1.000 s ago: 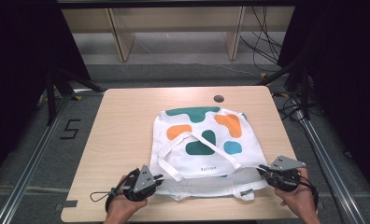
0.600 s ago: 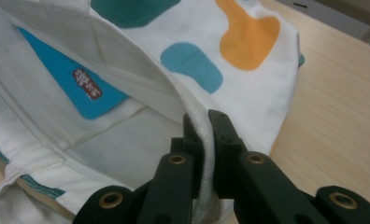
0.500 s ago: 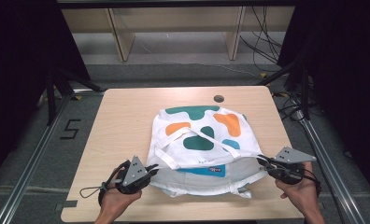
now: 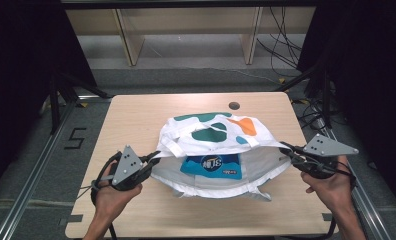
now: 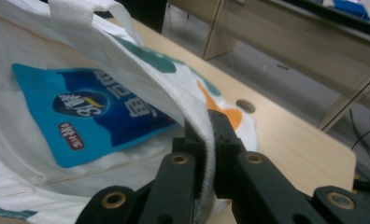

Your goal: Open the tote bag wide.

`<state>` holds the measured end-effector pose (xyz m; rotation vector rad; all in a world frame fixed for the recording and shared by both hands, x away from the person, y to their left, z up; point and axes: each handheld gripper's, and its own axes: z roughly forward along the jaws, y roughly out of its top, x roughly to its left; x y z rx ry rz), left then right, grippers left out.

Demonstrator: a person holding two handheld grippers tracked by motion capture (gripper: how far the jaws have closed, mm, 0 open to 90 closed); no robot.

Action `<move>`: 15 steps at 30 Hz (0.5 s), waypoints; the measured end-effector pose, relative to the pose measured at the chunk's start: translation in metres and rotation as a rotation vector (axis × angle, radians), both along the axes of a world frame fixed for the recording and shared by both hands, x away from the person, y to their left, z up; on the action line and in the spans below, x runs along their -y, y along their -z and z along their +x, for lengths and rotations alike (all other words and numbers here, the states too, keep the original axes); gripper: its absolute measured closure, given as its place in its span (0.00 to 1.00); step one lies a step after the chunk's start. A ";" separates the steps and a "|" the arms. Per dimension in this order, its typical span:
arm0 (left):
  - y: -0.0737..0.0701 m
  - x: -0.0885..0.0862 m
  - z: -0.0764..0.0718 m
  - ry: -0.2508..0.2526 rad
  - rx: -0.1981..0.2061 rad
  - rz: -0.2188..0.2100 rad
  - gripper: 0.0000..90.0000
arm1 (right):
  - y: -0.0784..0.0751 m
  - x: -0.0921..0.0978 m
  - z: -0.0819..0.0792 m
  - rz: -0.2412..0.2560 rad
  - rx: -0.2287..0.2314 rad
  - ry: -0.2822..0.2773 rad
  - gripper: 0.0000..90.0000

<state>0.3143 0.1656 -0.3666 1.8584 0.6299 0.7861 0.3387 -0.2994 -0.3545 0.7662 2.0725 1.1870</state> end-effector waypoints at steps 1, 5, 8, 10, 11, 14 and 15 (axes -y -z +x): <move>-0.005 0.000 0.001 0.004 0.018 0.000 0.96 | -0.005 -0.001 0.000 0.002 0.006 0.000 0.98; -0.019 -0.001 0.002 0.004 0.054 -0.019 0.96 | -0.021 -0.002 0.005 0.006 0.021 -0.009 0.98; -0.029 -0.002 0.003 0.001 0.075 -0.024 0.96 | -0.032 -0.002 0.006 0.011 0.025 -0.012 0.98; -0.037 -0.001 0.001 -0.001 0.103 -0.020 0.96 | -0.039 -0.003 0.006 0.013 0.028 -0.014 0.98; -0.042 -0.001 0.000 0.008 0.116 -0.014 0.97 | -0.043 -0.002 0.006 0.008 0.035 -0.016 0.98; -0.055 -0.001 -0.004 0.004 0.145 -0.036 0.97 | -0.053 -0.001 0.004 0.014 0.058 -0.013 0.98; -0.060 -0.001 -0.005 0.009 0.161 -0.031 0.97 | -0.057 -0.001 0.003 0.014 0.060 -0.015 0.98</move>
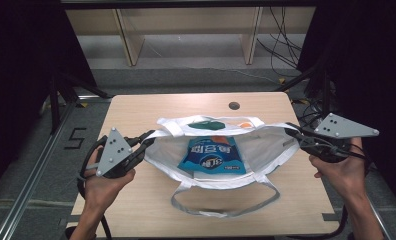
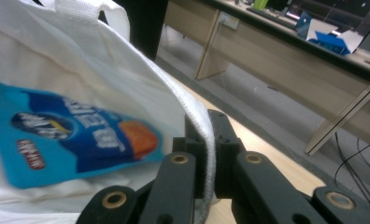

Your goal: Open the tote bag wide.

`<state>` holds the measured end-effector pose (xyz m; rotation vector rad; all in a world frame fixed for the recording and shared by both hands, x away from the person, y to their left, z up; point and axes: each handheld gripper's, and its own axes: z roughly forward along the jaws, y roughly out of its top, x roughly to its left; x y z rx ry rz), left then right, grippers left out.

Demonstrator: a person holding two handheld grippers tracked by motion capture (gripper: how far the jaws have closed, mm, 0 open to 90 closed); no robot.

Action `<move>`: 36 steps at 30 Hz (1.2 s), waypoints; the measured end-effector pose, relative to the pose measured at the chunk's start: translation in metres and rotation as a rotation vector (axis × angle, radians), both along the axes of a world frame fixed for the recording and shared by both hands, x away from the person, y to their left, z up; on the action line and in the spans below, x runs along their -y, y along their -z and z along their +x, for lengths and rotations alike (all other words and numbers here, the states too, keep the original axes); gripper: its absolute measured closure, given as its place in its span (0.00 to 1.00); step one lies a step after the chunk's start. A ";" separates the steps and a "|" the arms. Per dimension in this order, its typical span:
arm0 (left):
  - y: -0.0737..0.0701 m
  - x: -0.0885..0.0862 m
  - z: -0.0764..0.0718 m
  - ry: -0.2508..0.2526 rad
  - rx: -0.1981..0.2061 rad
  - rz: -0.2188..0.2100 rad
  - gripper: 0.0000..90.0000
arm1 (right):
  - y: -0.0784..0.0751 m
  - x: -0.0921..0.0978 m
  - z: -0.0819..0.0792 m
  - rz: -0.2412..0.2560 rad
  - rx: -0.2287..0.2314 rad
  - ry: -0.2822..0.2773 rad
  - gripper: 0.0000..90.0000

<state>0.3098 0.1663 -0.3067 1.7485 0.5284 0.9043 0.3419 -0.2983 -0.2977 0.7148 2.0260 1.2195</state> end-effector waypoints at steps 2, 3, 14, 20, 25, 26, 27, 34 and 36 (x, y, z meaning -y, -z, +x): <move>-0.009 0.001 -0.003 0.004 0.026 0.007 0.97 | -0.007 0.001 -0.001 -0.010 0.019 0.000 0.98; -0.014 0.001 -0.004 0.009 0.038 0.011 0.97 | -0.010 0.001 -0.002 -0.010 0.016 0.003 0.98; -0.032 -0.008 0.011 -0.003 0.034 -0.053 0.97 | -0.047 -0.006 0.005 -0.033 0.055 0.001 0.99; -0.021 -0.009 0.037 -0.033 -0.012 -0.063 0.96 | -0.044 -0.014 0.030 -0.069 0.025 0.031 0.98; -0.004 -0.012 0.053 -0.032 -0.053 -0.081 0.96 | -0.032 -0.017 0.048 -0.050 -0.010 0.033 0.98; -0.001 -0.012 0.055 -0.038 -0.063 -0.081 0.96 | -0.031 -0.018 0.051 -0.064 -0.006 0.039 0.98; 0.003 -0.013 0.056 -0.039 -0.072 -0.081 0.96 | -0.029 -0.020 0.052 -0.073 -0.013 0.044 0.98; 0.033 -0.016 0.063 -0.036 -0.151 -0.034 0.95 | -0.018 -0.026 0.057 -0.117 -0.009 0.054 0.98; 0.044 -0.015 0.068 -0.038 -0.183 -0.039 0.95 | -0.012 -0.027 0.059 -0.138 -0.013 0.046 0.98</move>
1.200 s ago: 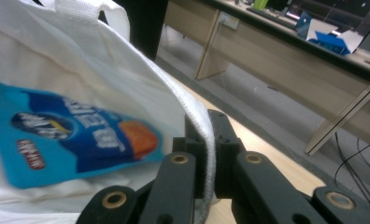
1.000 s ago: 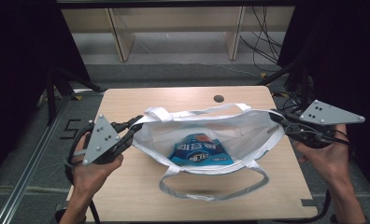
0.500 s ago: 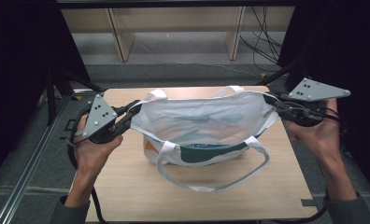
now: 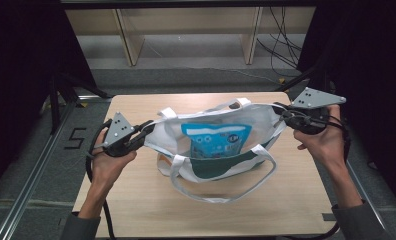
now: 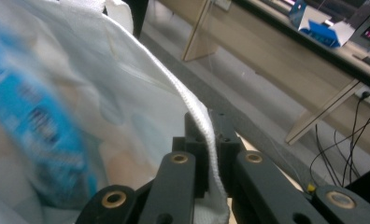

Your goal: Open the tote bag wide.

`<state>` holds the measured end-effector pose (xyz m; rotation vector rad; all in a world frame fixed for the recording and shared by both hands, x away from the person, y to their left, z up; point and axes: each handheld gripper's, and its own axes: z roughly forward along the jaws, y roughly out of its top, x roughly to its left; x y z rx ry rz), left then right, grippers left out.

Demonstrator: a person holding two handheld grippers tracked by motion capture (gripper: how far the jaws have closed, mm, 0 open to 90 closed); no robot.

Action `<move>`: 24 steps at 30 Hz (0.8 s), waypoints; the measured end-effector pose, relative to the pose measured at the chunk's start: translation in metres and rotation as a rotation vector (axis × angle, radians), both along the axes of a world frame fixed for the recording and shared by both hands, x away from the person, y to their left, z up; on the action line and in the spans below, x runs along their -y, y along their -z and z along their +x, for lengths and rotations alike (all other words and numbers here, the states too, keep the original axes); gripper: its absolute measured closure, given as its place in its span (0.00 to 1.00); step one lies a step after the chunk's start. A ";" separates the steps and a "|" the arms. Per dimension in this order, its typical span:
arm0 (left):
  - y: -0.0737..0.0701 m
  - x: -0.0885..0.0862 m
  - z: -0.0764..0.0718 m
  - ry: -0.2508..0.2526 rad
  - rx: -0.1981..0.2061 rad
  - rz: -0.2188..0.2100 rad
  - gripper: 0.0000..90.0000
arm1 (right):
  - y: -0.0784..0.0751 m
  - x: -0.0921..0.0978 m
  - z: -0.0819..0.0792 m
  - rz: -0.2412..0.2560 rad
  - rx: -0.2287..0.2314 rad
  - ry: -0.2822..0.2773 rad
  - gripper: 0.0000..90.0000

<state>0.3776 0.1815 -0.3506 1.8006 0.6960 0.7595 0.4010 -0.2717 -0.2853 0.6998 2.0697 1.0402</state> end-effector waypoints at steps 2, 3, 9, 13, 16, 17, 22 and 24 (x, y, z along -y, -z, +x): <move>0.009 0.001 0.007 -0.002 -0.028 -0.018 0.95 | 0.007 -0.001 0.003 0.001 -0.019 0.004 0.98; 0.012 0.002 0.011 -0.006 -0.037 -0.021 0.95 | 0.010 0.000 0.005 -0.002 -0.015 0.010 0.98; 0.023 0.010 0.035 -0.029 -0.081 -0.026 0.94 | 0.024 0.003 0.020 0.031 -0.063 0.049 0.98; 0.037 0.015 0.043 -0.022 -0.095 -0.010 0.94 | 0.037 0.006 0.024 0.029 -0.080 0.071 0.98; 0.049 0.018 0.046 -0.019 -0.115 0.000 0.94 | 0.049 0.010 0.027 0.029 -0.089 0.067 0.98; 0.053 0.019 0.047 -0.020 -0.125 0.006 0.94 | 0.053 0.012 0.028 0.030 -0.095 0.068 0.98; 0.079 0.022 0.050 -0.023 -0.208 -0.001 0.94 | 0.070 0.014 0.029 0.053 -0.129 0.069 0.98; 0.087 0.022 0.050 -0.024 -0.226 0.003 0.94 | 0.076 0.013 0.028 0.058 -0.137 0.075 0.98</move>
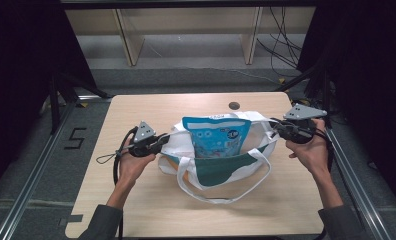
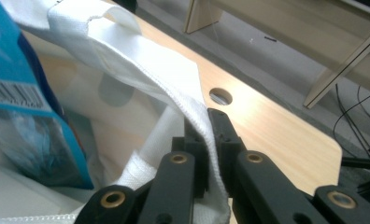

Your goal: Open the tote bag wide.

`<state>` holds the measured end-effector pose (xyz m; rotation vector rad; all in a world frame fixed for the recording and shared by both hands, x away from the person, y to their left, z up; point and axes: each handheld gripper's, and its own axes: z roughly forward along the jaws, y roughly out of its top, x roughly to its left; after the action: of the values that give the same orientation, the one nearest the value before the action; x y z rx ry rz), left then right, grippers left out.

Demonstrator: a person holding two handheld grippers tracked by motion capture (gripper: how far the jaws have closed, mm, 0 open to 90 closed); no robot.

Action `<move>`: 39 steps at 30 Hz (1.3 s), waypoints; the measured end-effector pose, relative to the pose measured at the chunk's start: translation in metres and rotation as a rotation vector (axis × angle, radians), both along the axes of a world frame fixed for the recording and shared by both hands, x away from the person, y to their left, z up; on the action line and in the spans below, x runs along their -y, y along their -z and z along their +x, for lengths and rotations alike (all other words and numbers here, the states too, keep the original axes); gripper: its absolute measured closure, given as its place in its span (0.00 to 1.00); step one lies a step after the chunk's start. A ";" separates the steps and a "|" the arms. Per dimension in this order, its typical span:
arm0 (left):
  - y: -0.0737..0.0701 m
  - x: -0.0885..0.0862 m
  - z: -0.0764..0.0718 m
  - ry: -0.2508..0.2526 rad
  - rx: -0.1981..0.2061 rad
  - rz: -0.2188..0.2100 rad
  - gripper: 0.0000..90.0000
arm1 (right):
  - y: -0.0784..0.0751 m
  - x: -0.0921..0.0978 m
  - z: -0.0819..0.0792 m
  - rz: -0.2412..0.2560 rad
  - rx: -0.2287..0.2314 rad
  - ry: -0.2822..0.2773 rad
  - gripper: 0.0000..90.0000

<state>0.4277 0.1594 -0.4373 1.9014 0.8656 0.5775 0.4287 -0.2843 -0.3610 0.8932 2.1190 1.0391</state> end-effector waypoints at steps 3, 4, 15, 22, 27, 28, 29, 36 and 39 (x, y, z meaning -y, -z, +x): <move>0.008 0.002 -0.001 0.001 -0.010 0.017 0.94 | 0.009 -0.001 0.000 -0.009 -0.008 -0.002 0.98; 0.010 0.002 -0.001 -0.001 -0.014 0.022 0.94 | 0.012 -0.001 0.000 -0.024 0.010 -0.002 0.98; 0.022 0.004 -0.001 0.012 -0.027 0.035 0.93 | 0.041 0.007 -0.006 0.004 -0.034 -0.006 0.97; 0.032 0.004 -0.001 0.017 -0.050 0.055 0.93 | 0.051 0.006 -0.006 -0.002 -0.056 -0.004 0.97; 0.042 0.005 0.001 0.028 -0.073 0.091 0.93 | 0.067 0.006 -0.002 -0.034 -0.096 -0.010 0.97; 0.044 0.005 0.001 0.024 -0.085 0.085 0.93 | 0.071 0.006 -0.001 -0.043 -0.105 -0.007 0.97; 0.045 0.004 0.001 0.025 -0.080 0.096 0.93 | 0.075 0.006 0.000 -0.050 -0.117 -0.005 0.97; 0.059 0.005 0.006 0.038 -0.103 0.160 0.93 | 0.100 0.004 0.008 -0.075 -0.175 0.006 0.98; 0.074 0.008 0.010 0.022 -0.123 0.153 0.93 | 0.113 0.001 0.011 -0.099 -0.196 0.006 0.98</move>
<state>0.4378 0.1513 -0.5111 2.1006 0.8997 0.5308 0.4400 -0.2849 -0.4745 0.9872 2.3055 0.8649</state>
